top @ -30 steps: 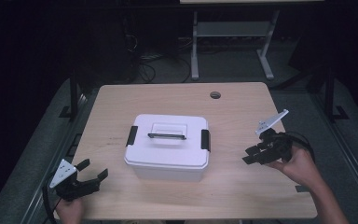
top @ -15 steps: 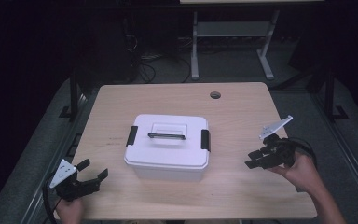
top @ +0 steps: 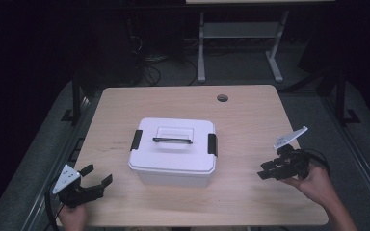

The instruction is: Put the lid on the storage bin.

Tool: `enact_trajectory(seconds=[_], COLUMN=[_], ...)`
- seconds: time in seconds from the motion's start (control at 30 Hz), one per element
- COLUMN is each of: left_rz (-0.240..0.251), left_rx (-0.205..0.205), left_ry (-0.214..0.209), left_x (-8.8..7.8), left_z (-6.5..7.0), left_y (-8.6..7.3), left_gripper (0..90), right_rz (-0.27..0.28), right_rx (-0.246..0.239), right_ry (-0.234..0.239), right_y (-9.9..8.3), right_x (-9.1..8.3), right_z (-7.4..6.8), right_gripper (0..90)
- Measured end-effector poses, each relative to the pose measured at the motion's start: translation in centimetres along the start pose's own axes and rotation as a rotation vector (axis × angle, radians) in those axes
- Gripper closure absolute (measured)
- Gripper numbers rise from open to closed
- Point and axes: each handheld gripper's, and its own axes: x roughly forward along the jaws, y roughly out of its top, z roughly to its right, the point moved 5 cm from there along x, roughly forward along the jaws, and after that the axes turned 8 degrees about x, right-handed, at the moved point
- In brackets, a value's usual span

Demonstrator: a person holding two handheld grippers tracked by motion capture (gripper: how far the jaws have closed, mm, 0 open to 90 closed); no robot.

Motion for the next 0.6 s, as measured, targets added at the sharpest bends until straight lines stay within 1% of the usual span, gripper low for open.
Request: enact_trajectory(seconds=[0.33,0.6], left_rz=[0.003,0.000], left_rx=[0.001,0.009], left_ry=[0.000,-0.005], left_x=[0.0,0.2], left_z=[0.0,0.3], left_y=[0.1,0.2], left_gripper=[13.0,13.0], right_rz=[-0.002,0.001], right_rx=[0.018,0.018], right_ry=[0.007,0.007], right_y=[-1.1,-1.8], right_x=[0.3,0.4], right_z=[0.2,0.1], right_gripper=[55.5,54.8])
